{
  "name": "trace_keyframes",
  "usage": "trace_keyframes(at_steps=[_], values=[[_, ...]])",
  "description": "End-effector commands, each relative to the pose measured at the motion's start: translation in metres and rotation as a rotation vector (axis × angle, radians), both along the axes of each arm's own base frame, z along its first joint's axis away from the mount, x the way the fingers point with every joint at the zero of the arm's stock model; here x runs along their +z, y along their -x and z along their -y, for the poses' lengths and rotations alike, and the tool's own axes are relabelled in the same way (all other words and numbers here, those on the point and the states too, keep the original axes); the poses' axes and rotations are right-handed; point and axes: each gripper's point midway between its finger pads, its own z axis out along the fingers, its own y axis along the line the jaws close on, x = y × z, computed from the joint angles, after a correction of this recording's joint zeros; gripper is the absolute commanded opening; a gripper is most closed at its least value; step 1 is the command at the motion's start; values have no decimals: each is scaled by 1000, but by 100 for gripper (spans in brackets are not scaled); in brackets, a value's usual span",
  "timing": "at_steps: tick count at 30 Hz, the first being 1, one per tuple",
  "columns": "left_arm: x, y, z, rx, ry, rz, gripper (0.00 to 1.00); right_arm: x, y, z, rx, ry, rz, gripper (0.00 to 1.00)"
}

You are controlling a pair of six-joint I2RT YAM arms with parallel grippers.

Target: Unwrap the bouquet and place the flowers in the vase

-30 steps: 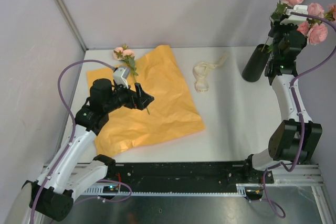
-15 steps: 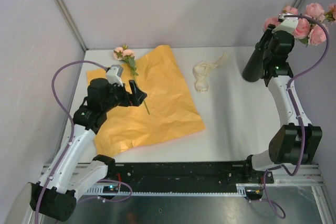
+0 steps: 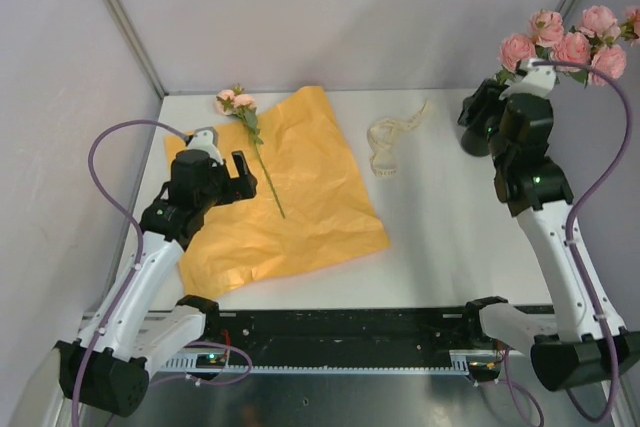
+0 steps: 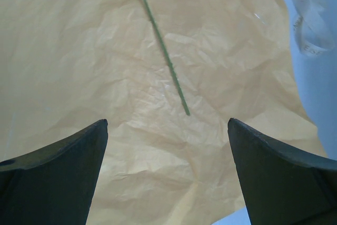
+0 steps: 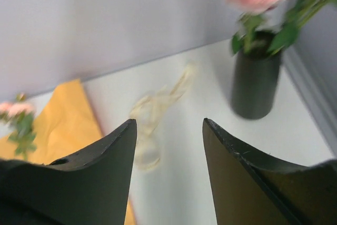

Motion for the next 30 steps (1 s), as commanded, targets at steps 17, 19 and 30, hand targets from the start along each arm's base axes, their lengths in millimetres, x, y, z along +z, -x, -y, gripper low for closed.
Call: trace_keyframes(at_steps=[17, 19, 30], values=[[-19, -100, -14, 328, 93, -163, 80, -50, 105, -113, 486, -68, -60, 99], [-23, -122, -10, 334, 91, -178, 76, -43, 110, -115, 510, -82, -34, 99], [-91, -193, -3, 402, 72, -311, 61, -23, 124, -125, 578, -143, 32, 99]])
